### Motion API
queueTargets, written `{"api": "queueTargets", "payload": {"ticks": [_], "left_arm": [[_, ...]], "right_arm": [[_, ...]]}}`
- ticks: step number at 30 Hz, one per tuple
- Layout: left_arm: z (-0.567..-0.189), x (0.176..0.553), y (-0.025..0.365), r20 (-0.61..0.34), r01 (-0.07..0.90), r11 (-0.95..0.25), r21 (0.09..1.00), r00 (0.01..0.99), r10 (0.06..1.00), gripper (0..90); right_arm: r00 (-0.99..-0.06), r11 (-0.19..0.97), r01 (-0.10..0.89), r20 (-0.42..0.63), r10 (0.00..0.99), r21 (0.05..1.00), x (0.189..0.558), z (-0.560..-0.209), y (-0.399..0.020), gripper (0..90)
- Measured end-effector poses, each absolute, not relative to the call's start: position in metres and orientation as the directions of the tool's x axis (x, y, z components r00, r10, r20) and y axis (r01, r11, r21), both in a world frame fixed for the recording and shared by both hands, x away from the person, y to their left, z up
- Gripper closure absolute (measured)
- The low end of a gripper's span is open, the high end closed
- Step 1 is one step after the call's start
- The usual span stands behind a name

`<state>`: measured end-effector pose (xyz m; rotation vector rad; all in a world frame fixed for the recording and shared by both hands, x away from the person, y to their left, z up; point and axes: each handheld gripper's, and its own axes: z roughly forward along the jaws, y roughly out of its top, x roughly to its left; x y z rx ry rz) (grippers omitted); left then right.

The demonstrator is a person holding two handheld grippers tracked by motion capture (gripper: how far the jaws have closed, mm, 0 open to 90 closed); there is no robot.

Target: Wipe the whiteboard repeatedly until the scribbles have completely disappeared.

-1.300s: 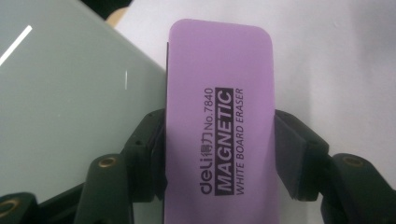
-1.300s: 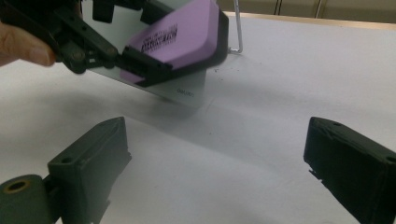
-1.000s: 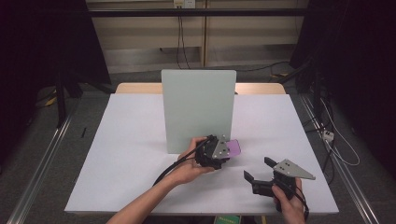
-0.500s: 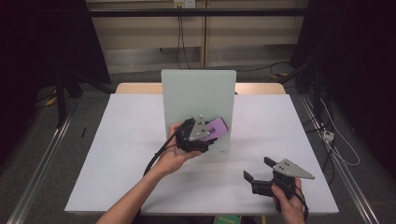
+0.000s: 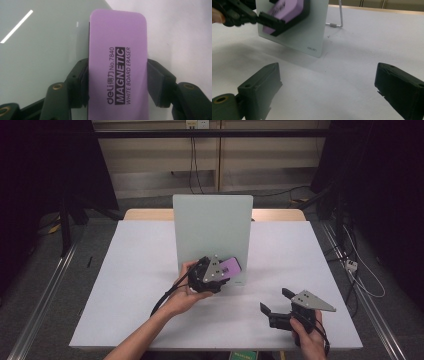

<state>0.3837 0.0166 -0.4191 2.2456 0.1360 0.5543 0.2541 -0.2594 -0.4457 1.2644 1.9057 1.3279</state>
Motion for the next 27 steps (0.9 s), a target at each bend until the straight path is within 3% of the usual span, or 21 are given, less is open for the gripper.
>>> {"api": "queueTargets", "payload": {"ticks": [7,27], "left_arm": [[-0.424,0.382,0.022,0.364,-0.094,-0.732,0.675,0.905,0.219,40.9],[-0.385,0.398,0.080,0.359,-0.037,-0.631,0.775,0.847,0.392,40.9]], "right_arm": [[-0.451,0.098,0.407,0.107,0.886,0.908,0.254,-0.445,-0.260,6.3],[-0.449,0.098,0.410,0.107,0.887,0.907,0.255,-0.446,-0.259,6.4]]}}
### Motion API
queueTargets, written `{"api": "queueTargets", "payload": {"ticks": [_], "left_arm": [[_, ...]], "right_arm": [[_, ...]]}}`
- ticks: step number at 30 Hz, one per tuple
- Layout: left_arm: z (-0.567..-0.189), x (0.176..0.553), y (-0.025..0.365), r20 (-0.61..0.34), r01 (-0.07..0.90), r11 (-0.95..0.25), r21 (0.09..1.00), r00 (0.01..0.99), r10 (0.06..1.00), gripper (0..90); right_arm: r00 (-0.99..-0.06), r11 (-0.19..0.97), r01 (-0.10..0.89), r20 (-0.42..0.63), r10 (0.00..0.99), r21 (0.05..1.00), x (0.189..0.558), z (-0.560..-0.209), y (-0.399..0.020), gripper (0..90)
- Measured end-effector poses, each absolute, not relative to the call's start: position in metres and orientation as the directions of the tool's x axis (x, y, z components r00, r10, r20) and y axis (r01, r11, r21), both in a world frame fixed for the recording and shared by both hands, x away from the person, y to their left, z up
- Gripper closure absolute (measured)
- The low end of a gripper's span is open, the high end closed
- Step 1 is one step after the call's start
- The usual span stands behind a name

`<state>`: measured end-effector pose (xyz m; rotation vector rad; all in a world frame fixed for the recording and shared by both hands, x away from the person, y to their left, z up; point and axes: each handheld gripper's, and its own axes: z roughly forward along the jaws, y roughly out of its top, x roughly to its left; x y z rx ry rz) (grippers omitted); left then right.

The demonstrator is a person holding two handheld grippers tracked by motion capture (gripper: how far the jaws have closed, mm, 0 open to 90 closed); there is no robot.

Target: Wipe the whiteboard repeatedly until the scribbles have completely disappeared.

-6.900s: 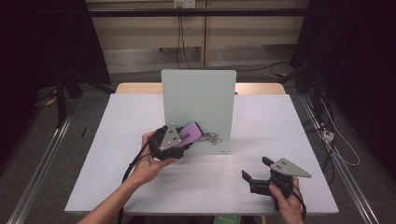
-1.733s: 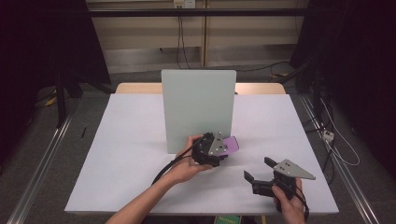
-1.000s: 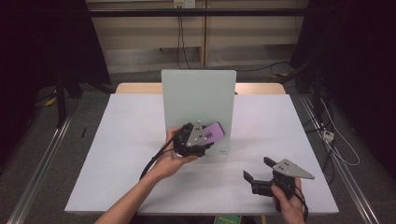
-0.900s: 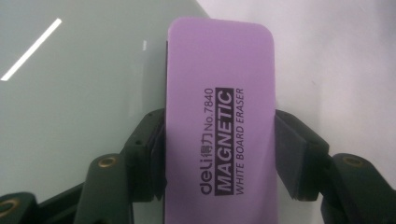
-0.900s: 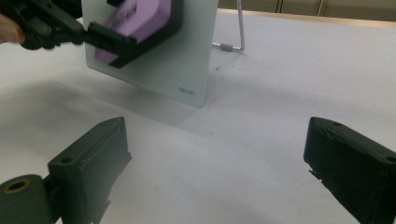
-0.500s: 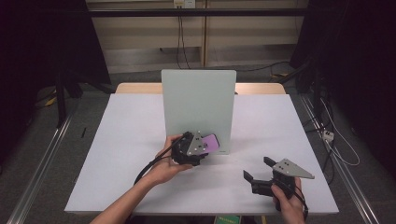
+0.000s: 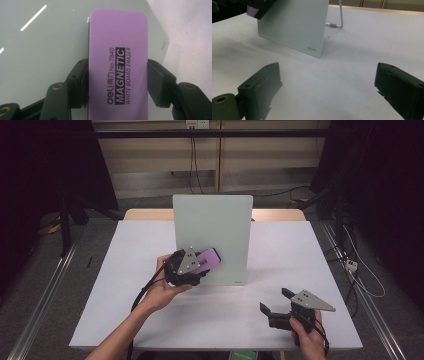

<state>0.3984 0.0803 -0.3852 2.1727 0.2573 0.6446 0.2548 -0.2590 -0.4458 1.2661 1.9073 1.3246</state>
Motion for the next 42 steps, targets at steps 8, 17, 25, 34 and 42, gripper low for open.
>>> {"api": "queueTargets", "payload": {"ticks": [8,17,25,34,42], "left_arm": [[-0.371,0.405,0.103,0.358,-0.023,-0.585,0.811,0.810,0.465,40.8],[-0.396,0.394,0.103,0.388,-0.039,-0.657,0.753,0.833,0.395,40.9],[-0.421,0.386,0.101,0.376,-0.041,-0.705,0.709,0.866,0.329,40.8],[-0.436,0.380,0.088,0.384,-0.065,-0.743,0.666,0.884,0.266,40.8],[-0.437,0.379,0.086,0.380,-0.069,-0.734,0.675,0.886,0.266,40.8]], "right_arm": [[-0.450,0.098,0.410,0.108,0.887,0.907,0.255,-0.446,-0.259,6.4],[-0.450,0.098,0.411,0.109,0.886,0.906,0.255,-0.446,-0.259,6.4],[-0.452,0.098,0.415,0.111,0.885,0.905,0.256,-0.446,-0.257,6.4],[-0.455,0.101,0.414,0.110,0.884,0.905,0.257,-0.446,-0.257,6.4],[-0.457,0.099,0.414,0.113,0.882,0.905,0.257,-0.446,-0.256,6.4]]}}
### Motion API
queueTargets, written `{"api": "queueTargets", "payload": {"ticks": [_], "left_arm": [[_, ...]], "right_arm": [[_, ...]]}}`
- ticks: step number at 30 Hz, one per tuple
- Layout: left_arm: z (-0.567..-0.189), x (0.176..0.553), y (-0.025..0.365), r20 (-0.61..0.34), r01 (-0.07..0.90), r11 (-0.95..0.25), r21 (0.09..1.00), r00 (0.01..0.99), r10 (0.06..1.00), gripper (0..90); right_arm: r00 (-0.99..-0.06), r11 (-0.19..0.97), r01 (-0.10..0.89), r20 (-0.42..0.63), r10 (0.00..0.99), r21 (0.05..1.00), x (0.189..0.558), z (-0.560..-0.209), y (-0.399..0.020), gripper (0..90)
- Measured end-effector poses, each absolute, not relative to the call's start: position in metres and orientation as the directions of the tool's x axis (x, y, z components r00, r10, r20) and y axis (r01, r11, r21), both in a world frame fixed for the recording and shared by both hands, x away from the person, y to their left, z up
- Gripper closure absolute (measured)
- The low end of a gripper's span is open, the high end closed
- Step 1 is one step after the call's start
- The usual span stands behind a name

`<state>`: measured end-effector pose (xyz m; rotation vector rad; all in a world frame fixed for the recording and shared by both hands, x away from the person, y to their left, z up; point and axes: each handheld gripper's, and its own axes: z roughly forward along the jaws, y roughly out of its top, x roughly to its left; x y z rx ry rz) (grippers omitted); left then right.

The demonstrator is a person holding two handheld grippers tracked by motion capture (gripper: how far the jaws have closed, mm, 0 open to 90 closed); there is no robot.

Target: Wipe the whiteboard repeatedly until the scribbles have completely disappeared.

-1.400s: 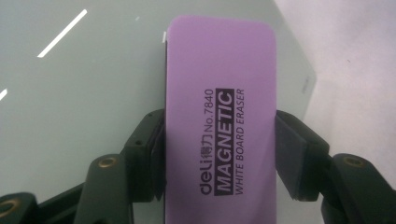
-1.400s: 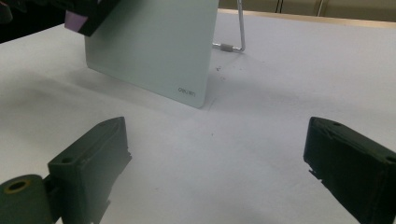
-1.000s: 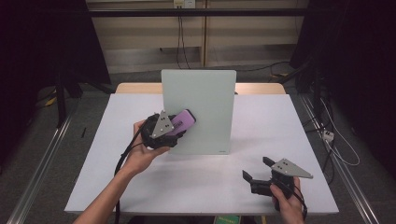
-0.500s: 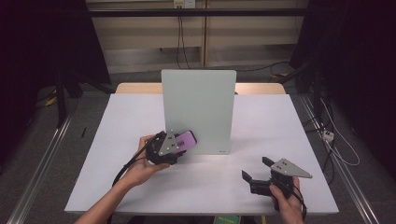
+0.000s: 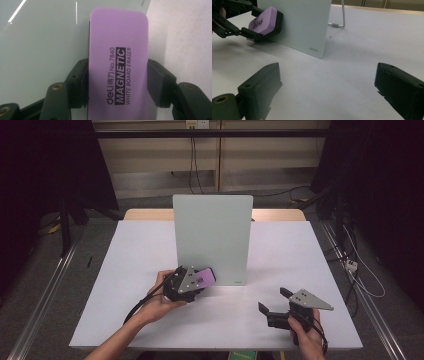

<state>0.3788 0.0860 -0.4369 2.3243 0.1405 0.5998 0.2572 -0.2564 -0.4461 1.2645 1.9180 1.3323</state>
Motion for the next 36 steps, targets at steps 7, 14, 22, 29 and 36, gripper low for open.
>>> {"api": "queueTargets", "payload": {"ticks": [7,14,22,29,36], "left_arm": [[-0.421,0.378,0.095,0.349,-0.047,-0.689,0.724,0.885,0.307,40.8],[-0.405,0.377,0.107,0.311,-0.034,-0.643,0.765,0.894,0.323,40.8],[-0.387,0.382,0.126,0.221,0.041,-0.570,0.820,0.897,0.382,40.8],[-0.369,0.386,0.144,0.151,0.099,-0.502,0.859,0.889,0.433,40.8],[-0.358,0.385,0.153,0.140,0.102,-0.478,0.873,0.885,0.444,40.8]], "right_arm": [[-0.456,0.096,0.411,0.113,0.883,0.907,0.257,-0.446,-0.257,6.4],[-0.456,0.098,0.418,0.115,0.882,0.903,0.258,-0.446,-0.254,6.4],[-0.454,0.099,0.417,0.113,0.884,0.903,0.257,-0.446,-0.254,6.4],[-0.451,0.091,0.417,0.118,0.885,0.904,0.256,-0.446,-0.256,6.4],[-0.455,0.099,0.414,0.112,0.884,0.905,0.255,-0.446,-0.257,6.4]]}}
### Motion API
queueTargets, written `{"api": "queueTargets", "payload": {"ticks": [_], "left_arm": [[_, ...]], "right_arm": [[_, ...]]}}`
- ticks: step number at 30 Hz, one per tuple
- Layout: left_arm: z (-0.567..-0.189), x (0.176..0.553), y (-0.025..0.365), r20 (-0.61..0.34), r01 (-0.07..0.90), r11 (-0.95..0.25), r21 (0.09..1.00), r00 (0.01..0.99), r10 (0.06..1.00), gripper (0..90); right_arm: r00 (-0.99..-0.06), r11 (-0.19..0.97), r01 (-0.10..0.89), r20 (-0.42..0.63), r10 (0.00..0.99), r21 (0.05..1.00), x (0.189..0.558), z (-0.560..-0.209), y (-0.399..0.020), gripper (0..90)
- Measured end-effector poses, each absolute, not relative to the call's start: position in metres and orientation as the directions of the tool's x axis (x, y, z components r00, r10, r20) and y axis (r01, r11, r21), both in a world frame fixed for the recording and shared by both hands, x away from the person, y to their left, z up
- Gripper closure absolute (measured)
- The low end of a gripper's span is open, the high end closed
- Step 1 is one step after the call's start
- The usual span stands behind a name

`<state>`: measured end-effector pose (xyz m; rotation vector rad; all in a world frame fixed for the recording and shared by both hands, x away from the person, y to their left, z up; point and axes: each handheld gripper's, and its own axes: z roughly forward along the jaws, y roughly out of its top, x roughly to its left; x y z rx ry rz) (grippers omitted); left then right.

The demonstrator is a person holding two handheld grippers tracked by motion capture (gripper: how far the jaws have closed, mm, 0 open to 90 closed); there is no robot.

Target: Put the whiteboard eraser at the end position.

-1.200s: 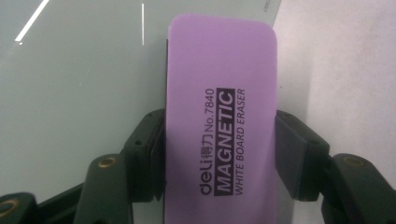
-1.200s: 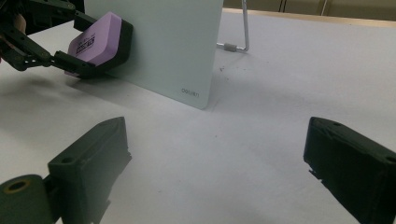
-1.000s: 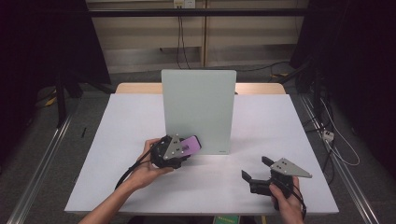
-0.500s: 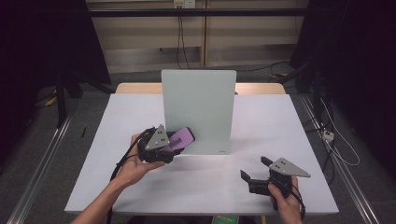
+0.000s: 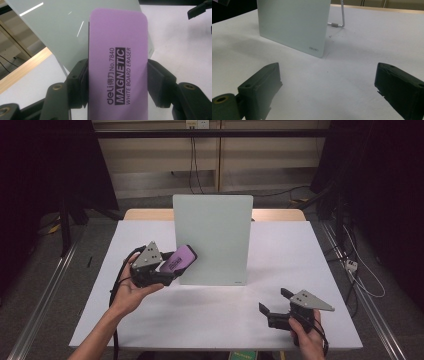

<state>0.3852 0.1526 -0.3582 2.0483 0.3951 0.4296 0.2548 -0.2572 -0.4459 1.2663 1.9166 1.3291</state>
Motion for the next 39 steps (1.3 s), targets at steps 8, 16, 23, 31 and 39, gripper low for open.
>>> {"api": "queueTargets", "payload": {"ticks": [8,16,23,31,39], "left_arm": [[-0.358,0.386,0.154,0.090,0.141,-0.475,0.869,0.898,0.430,40.8],[-0.361,0.388,0.154,-0.018,0.232,-0.472,0.850,0.910,0.415,40.7],[-0.361,0.387,0.148,-0.049,0.271,-0.495,0.825,0.908,0.415,40.7],[-0.371,0.385,0.133,-0.029,0.272,-0.600,0.752,0.924,0.382,40.8],[-0.375,0.378,0.121,-0.027,0.258,-0.670,0.696,0.942,0.335,40.9]], "right_arm": [[-0.451,0.094,0.414,0.113,0.885,0.906,0.256,-0.446,-0.257,6.4],[-0.448,0.096,0.423,0.116,0.886,0.901,0.257,-0.446,-0.255,6.4],[-0.453,0.096,0.415,0.114,0.884,0.905,0.256,-0.446,-0.257,6.4],[-0.455,0.093,0.413,0.117,0.883,0.906,0.256,-0.446,-0.258,6.4],[-0.463,0.100,0.416,0.116,0.879,0.904,0.257,-0.446,-0.256,6.4]]}}
